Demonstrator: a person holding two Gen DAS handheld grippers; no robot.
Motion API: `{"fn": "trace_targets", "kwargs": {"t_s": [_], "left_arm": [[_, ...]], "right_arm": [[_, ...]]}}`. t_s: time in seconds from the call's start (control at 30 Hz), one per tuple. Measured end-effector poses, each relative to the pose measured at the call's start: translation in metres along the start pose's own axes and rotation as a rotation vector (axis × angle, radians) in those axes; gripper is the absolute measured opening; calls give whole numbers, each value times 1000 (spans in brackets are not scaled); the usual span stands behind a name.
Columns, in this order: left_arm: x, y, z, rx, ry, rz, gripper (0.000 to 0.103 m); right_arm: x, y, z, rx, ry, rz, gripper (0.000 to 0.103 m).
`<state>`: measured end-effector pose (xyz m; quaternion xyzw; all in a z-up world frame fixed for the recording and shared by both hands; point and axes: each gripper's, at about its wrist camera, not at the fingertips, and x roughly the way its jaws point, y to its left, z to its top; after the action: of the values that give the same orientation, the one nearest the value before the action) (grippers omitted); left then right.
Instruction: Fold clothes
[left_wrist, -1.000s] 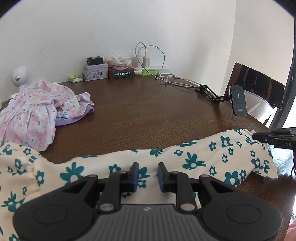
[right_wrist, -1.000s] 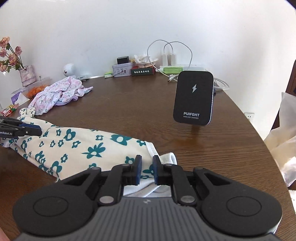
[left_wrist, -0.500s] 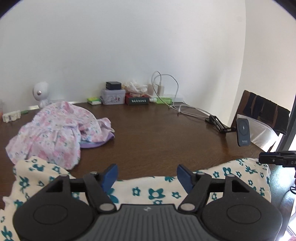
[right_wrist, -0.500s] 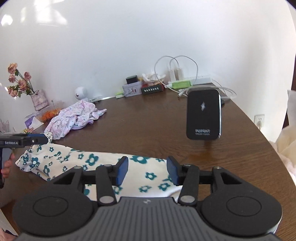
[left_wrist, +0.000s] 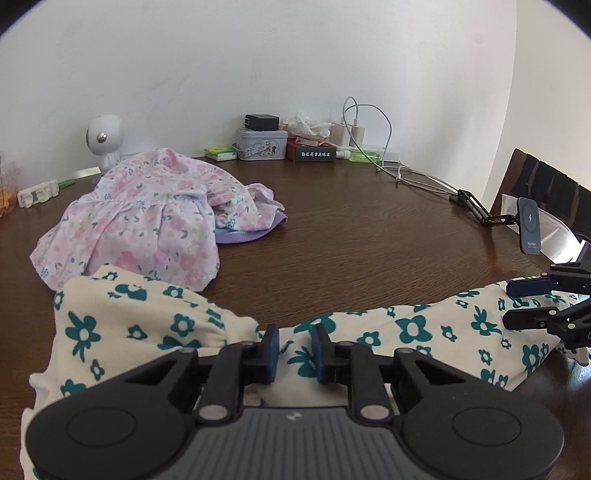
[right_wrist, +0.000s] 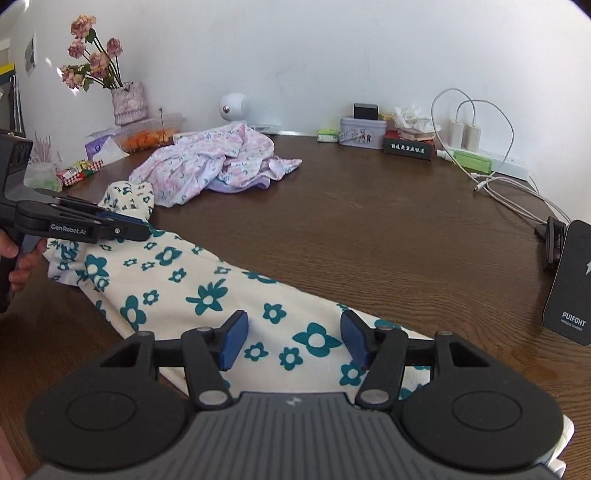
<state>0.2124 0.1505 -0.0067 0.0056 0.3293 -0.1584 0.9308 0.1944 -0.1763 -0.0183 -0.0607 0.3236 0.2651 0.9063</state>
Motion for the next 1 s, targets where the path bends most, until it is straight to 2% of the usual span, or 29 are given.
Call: {"fn": "trace_targets", "kwargs": {"t_s": [0.2, 0.53, 0.67, 0.7, 0.73, 0.8, 0.87, 0.93, 1.0], "left_arm": [[0, 26, -3, -80, -8, -17, 17], [-22, 75, -9, -200, -72, 88, 15], [-26, 81, -11, -208, -73, 111, 15], [-30, 81, -10, -212, -83, 112, 19], [-36, 79, -8, -212, -97, 116, 33], [-58, 73, -5, -185, -151, 135, 77], [-81, 64, -6, -134, -183, 122, 85], [-100, 54, -9, -73, -195, 86, 85], [-113, 42, -17, -3, -176, 18, 85]], "right_arm": [[1, -7, -8, 28, 19, -2, 57], [2, -3, -7, 13, 34, -16, 59], [4, -1, -4, 2, 42, -22, 60], [4, -1, -3, 0, 45, -21, 61], [4, 0, -1, -4, 48, -19, 62], [1, 6, 6, -23, 36, 3, 63], [-6, 22, 18, -74, -3, 81, 63], [-7, 43, 32, -150, -28, 148, 70], [-2, 70, 45, -246, -35, 210, 72]]}}
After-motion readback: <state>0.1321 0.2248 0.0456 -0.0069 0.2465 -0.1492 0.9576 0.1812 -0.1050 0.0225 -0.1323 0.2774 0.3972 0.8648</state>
